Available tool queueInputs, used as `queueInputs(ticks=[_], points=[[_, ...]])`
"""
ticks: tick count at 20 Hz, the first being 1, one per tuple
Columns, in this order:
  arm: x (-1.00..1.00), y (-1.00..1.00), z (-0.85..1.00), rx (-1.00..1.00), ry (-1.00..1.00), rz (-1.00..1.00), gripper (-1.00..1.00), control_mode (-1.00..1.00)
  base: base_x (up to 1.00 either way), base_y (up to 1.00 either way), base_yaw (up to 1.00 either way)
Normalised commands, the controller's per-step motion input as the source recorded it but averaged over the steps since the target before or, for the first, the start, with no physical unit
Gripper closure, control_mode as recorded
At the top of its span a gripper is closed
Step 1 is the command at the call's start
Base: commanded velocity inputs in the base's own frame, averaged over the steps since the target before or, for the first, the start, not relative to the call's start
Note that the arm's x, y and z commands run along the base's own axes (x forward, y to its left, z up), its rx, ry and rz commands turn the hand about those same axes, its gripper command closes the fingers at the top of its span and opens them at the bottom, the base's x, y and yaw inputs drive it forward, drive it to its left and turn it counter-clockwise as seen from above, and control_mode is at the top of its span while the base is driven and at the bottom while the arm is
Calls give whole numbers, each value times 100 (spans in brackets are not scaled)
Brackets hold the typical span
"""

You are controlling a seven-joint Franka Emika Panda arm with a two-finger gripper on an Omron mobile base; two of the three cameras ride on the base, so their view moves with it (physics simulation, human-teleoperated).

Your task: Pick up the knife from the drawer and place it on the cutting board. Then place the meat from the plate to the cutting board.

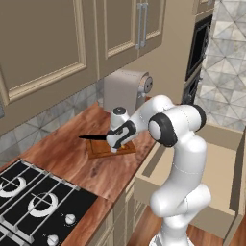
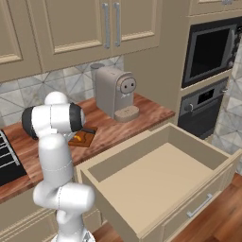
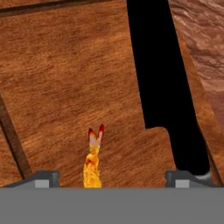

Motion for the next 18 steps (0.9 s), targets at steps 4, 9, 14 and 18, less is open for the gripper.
queueInputs(ticks=[4,9,14,18], points=[[-3,0,7,0,0,0,-100,-100,0,0,0],[-18,0,4,0,0,-1,-100,-100,0,0,0],[-29,-1,11,0,0,-3,-100,-100,0,0,0],[-31,-16,19,1,0,-4,-100,-100,0,0,0]])
